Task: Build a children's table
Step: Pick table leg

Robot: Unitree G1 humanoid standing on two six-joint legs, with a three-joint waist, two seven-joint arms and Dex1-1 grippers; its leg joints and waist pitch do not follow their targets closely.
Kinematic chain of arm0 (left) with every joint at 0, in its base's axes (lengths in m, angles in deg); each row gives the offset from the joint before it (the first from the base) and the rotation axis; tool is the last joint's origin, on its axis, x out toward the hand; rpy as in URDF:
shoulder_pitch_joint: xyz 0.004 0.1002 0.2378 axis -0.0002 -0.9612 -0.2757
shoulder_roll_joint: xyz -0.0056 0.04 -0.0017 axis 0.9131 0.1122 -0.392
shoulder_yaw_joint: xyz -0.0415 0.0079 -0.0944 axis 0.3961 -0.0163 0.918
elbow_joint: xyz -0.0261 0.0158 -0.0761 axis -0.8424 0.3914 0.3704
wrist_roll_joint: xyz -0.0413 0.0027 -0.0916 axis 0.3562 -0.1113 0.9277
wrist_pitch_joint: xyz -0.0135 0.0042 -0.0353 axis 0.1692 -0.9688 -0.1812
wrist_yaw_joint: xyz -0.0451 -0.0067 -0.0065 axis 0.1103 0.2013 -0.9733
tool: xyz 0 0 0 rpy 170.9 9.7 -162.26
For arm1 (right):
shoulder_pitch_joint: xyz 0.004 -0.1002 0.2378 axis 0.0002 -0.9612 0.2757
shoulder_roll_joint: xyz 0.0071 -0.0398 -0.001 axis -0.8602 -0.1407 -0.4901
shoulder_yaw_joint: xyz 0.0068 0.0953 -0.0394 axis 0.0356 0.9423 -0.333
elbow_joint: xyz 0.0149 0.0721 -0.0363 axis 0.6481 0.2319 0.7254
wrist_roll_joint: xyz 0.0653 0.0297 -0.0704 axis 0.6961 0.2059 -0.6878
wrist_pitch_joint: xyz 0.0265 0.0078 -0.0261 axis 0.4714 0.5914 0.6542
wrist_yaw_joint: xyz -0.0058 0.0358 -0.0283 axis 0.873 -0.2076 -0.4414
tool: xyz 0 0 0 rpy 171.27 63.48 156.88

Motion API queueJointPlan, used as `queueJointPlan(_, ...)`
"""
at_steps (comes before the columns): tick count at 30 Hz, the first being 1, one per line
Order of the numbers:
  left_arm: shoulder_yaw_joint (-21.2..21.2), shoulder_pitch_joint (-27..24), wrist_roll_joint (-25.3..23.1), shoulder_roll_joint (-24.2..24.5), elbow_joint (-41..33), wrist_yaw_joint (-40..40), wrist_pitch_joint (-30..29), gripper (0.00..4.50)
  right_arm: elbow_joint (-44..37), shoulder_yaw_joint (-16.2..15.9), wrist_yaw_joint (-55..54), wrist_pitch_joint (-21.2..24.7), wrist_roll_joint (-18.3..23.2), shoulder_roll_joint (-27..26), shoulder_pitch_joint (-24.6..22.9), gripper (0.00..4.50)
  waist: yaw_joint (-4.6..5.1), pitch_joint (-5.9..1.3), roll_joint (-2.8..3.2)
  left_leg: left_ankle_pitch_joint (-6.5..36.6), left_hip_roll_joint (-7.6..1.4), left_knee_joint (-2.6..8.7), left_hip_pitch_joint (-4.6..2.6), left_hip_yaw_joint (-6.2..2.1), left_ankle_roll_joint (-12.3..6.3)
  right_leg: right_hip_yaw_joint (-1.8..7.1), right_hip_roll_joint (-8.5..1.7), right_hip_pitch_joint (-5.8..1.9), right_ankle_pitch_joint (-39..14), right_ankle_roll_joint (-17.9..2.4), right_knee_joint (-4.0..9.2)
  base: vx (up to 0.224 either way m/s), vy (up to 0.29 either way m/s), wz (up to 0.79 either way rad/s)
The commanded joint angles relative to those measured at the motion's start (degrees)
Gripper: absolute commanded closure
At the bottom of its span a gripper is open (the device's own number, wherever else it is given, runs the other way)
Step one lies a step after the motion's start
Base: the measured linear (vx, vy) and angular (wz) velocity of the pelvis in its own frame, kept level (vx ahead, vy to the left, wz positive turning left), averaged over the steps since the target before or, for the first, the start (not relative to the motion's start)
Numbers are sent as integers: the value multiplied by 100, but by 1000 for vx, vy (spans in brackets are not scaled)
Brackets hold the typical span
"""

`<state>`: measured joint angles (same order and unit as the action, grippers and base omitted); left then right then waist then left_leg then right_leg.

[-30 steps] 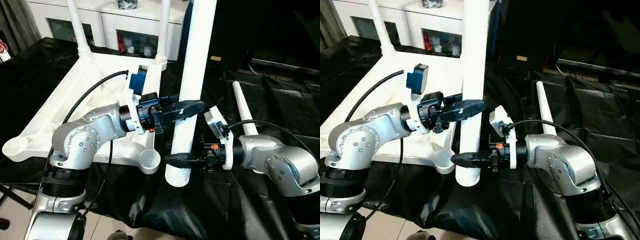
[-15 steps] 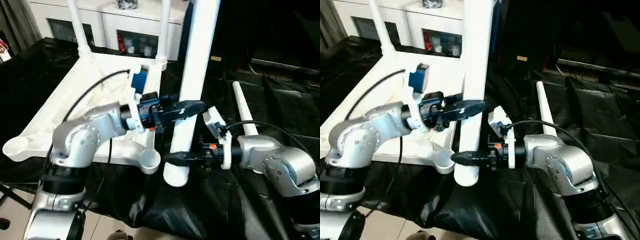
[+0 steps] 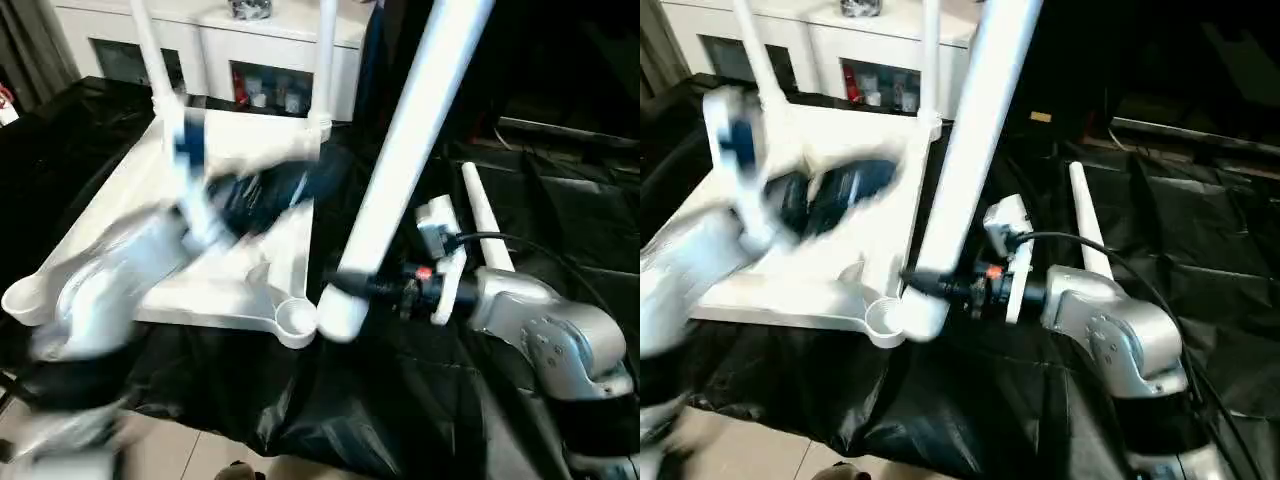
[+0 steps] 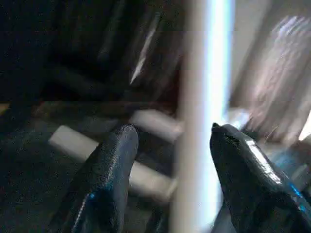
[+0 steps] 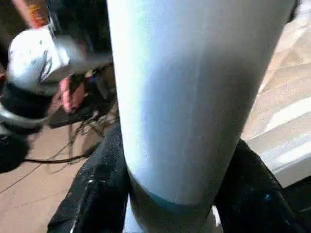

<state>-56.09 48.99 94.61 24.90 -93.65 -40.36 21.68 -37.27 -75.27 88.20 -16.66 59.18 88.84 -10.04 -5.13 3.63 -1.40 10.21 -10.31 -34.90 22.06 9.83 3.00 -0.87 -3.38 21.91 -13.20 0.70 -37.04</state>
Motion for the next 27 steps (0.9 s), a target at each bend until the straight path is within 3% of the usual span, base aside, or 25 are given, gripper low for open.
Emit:
queueJointPlan(1,-385,-174,-729,255,-63,43,325,173,-38,67,-547,-285,-494,-2,9,261,11,-393,111,919,-221,452,-163,-74,370,176,-335,-182,-507,-975,442,0,0,0)
queueJointPlan(5,-710,-545,-1351,554,-48,85,839,173,64,27,-1031,-535,-898,-117,-64,262,2,-387,128,1163,-226,474,-194,-70,550,184,-340,-147,-676,-943,446,0,0,0)
queueJointPlan(7,-1035,-815,-1771,857,1,-57,1178,173,98,43,-1233,-727,-1011,-237,-167,262,13,-386,66,1124,-225,489,-143,-83,491,192,-356,-175,-639,-893,448,0,0,0)
queueJointPlan(8,-1159,-895,-1923,980,32,-157,1301,173,106,19,-1282,-768,-1057,-250,-208,262,18,-386,9,1113,-228,486,-154,-67,458,194,-350,-162,-637,-873,455,0,0,0)
queueJointPlan(10,-1411,-1018,-2199,1255,124,-394,1483,173,139,-67,-1386,-841,-1189,-249,-301,262,15,-380,63,1011,-219,491,-157,-66,404,202,-341,-140,-632,-779,453,0,0,0)
queueJointPlan(14,-1723,-881,-2751,1540,802,-709,2010,173,254,-118,-1447,-917,-1335,-261,-404,262,12,-374,101,1172,-211,494,-183,-61,435,205,-339,-108,-702,-875,468,0,0,0)
queueJointPlan(17,-1878,-717,-2968,1665,1229,-949,2303,173,294,-114,-1421,-964,-1378,-249,-409,262,22,-376,95,1292,-213,512,-186,-71,470,204,-353,-113,-778,-882,465,0,0,0)
queueJointPlan(23,-2178,-389,-3481,1731,1967,-1144,2911,173,298,-159,-1399,-1031,-1438,-240,-467,262,20,-397,95,1092,-218,492,-174,-66,431,201,-359,-140,-347,-995,414,0,0,0)
queueJointPlan(27,-2200,-325,-3489,1700,2166,-1324,2975,173,265,-159,-1398,-1024,-1441,-247,-498,262,26,-400,101,1077,-218,488,-168,-66,426,195,-366,-146,-225,-1083,402,0,0,0)
